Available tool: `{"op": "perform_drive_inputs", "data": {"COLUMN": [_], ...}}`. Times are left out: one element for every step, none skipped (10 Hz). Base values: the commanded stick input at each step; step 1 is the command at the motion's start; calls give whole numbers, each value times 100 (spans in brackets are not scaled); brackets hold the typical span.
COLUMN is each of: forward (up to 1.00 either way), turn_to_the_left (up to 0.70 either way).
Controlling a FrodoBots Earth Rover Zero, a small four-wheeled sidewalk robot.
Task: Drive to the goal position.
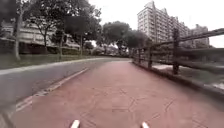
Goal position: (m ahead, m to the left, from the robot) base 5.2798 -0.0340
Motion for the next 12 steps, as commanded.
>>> {"op": "perform_drive_inputs", "data": {"forward": [70,70,70,70,70,70,70,70,70,70,70,70], "turn_to_the_left": [0,0,0,0,0,0,-1,-10,-26,-32,-17,0]}}
